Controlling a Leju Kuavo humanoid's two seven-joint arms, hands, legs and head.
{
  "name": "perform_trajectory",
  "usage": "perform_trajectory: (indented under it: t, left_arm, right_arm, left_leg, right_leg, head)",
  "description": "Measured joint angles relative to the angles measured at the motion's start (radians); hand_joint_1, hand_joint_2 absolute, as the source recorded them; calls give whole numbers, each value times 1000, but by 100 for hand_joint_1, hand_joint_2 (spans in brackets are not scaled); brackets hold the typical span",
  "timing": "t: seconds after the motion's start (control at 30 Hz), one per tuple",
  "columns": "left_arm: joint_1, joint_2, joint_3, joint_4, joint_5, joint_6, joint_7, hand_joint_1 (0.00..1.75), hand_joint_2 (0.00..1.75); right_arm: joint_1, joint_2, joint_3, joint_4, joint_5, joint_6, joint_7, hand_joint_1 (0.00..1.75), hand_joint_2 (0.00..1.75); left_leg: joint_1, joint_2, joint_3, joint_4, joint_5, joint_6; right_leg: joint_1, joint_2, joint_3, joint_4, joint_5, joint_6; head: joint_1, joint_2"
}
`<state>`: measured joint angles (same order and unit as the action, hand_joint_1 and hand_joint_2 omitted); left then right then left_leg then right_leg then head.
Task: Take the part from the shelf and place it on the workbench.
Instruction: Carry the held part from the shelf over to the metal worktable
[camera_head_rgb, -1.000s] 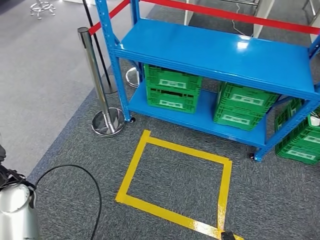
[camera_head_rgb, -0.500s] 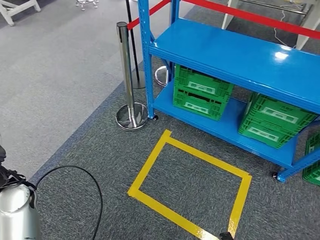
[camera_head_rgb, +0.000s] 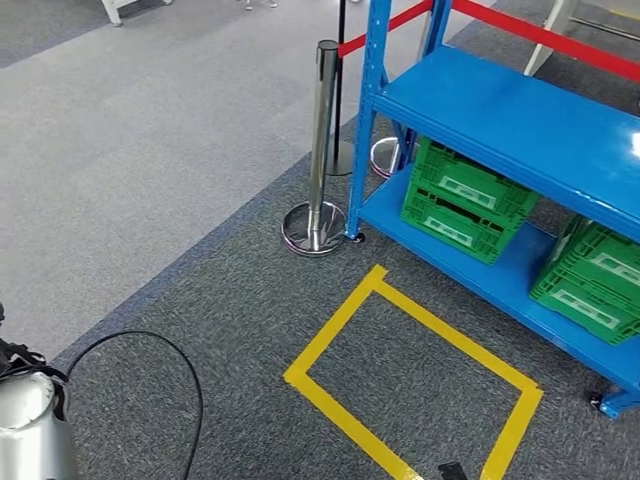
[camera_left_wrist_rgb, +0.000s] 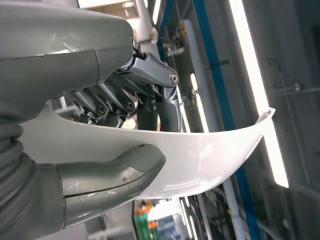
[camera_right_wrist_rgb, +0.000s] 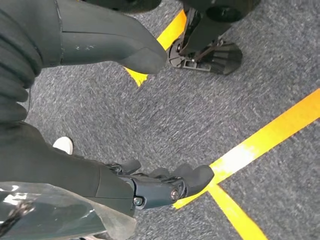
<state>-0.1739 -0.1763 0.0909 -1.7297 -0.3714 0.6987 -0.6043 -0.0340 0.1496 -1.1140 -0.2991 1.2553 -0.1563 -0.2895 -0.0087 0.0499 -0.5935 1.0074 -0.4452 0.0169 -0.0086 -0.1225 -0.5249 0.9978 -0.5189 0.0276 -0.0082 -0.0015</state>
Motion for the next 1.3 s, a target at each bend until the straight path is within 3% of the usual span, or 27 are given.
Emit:
perform_trajectory:
  t: [0.07,0.13,0.2,0.23,0.3,0.33,0.37,0.43,0.5,0.57,0.63,0.7,0.73,0.8,0.87,0.93,1.0,1.03,1.1,1.13,1.2,1.23,1.27,1.3]
  left_arm:
    - [-2,-2,2,-1,1,0,-4,175,175]
    - [-4,-6,4,-2,2,0,-7,175,175]
    - [-2,-9,6,-2,3,0,-9,175,175]
    - [-1,-9,7,-2,3,0,-10,175,175]
    - [0,-10,10,-2,4,0,-10,175,175]
    - [0,-10,12,-2,4,0,-11,175,175]
    - [0,-11,13,-2,5,0,-12,175,175]
    - [0,-11,15,-2,7,0,-14,175,175]
    - [1,-11,18,-3,11,0,-16,175,175]
    - [1,-10,20,-4,14,0,-18,175,175]
    - [0,-11,21,-4,15,1,-22,175,175]
    - [2,-11,22,-4,16,1,-24,175,175]
    - [4,-11,23,-4,16,1,-24,175,175]
    - [5,-11,25,-4,18,0,-24,175,175]
    - [4,-11,25,-4,18,0,-26,175,175]
    - [3,-12,26,-4,19,0,-27,175,175]
    - [5,-12,28,-6,19,0,-28,175,175]
    - [5,-12,30,-7,18,0,-29,175,175]
    - [3,-15,32,-10,17,0,-31,175,175]
    - [2,-17,33,-11,16,0,-32,175,175]
    - [3,-20,34,-11,14,0,-34,175,175]
    - [4,-20,34,-10,13,0,-34,175,175]
    - [5,-21,36,-10,13,0,-35,175,175]
    - [5,-22,37,-10,12,0,-36,175,175]
  right_arm:
    - [-1,0,0,0,2,0,-1,0,175]
    - [1,0,-1,0,2,0,-1,0,175]
    - [5,0,-2,0,3,1,-1,0,175]
    - [5,0,-2,0,4,2,-2,0,175]
    - [5,0,-2,0,6,2,-5,0,175]
    - [4,0,-2,0,6,2,-6,0,175]
    - [3,0,-2,0,7,2,-7,0,175]
    - [3,0,-2,1,7,3,-8,0,175]
    - [3,0,-2,1,9,4,-9,0,175]
    - [2,0,-2,1,10,4,-10,0,175]
    - [3,0,-3,1,11,4,-11,0,175]
    - [4,0,-3,1,11,3,-11,0,175]
    - [5,0,-3,1,12,3,-11,0,175]
    - [3,0,-3,1,12,3,-11,0,175]
    - [2,0,-3,1,13,3,-12,0,175]
    - [1,0,-3,1,14,3,-12,0,175]
    - [-1,0,-3,1,16,4,-14,0,175]
    - [-2,0,-3,1,17,4,-15,0,175]
    - [-3,0,-3,1,18,5,-17,0,175]
    - [-2,0,-3,1,19,5,-18,0,175]
    - [1,0,-3,1,19,7,-18,0,175]
    - [2,0,-3,1,19,8,-18,0,175]
    - [2,0,-3,1,20,9,-19,0,175]
    - [2,-1,-3,1,20,9,-19,0,175]
  left_leg:
    - [5,-23,2,-8,6,12]
    - [8,-46,2,-10,9,20]
    - [7,-73,1,-9,9,23]
    - [7,-88,1,-8,9,23]
    - [8,-116,1,-5,9,21]
    - [8,-129,0,-1,7,18]
    - [8,-142,-5,5,6,14]
    - [10,-165,-15,12,7,1]
    - [14,-180,-22,14,10,-11]
    - [12,-143,-40,53,-16,-21]
    - [11,-84,-92,167,-76,-29]
    - [15,-62,-145,282,-119,-34]
    - [16,-59,-152,297,-115,-35]
    - [15,-45,-105,210,-58,-30]
    - [5,2,-36,77,-9,-21]
    - [-6,29,-10,19,-4,-9]
    - [-6,8,-11,10,-2,3]
    - [-4,-4,-9,5,0,9]
    - [3,-28,-5,-4,6,20]
    - [4,-39,-5,-4,6,23]
    - [4,-67,-4,-4,5,26]
    - [4,-83,-4,-3,5,26]
    - [4,-98,-3,-2,4,25]
    - [5,-113,-1,-1,3,24]
  right_leg:
    - [-3,43,-19,44,-35,7]
    - [-5,102,-79,168,-97,9]
    - [-4,119,-140,280,-128,11]
    - [-5,122,-149,287,-115,11]
    - [-7,135,-114,191,-43,10]
    - [-10,159,-86,123,-11,10]
    - [-13,181,-59,68,9,9]
    - [-14,205,-35,23,12,5]
    - [-13,183,-30,19,14,-4]
    - [-15,156,-25,14,16,-16]
    - [-12,127,-22,11,14,-26]
    - [-9,98,-20,11,11,-29]
    - [-9,83,-19,11,9,-29]
    - [-8,56,-12,11,4,-26]
    - [-5,34,-5,12,-3,-20]
    - [0,12,0,10,-9,-11]
    - [2,-9,5,6,-14,-1]
    - [0,5,3,11,-22,4]
    - [-4,65,-27,76,-62,11]
    - [-5,99,-58,141,-92,13]
    - [-5,120,-131,271,-134,16]
    - [-5,122,-153,298,-130,17]
    - [-5,123,-155,283,-105,17]
    - [-6,128,-139,231,-64,17]
  head:
    - [3,0]
    - [7,0]
    - [9,0]
    - [9,0]
    - [9,0]
    - [9,0]
    - [8,0]
    - [8,0]
    - [8,0]
    - [3,0]
    - [-2,0]
    - [-2,0]
    - [-3,0]
    - [-3,0]
    - [-3,0]
    - [-2,0]
    - [-1,0]
    - [0,0]
    - [4,0]
    - [6,0]
    - [9,0]
    - [9,0]
    - [9,0]
    - [9,0]
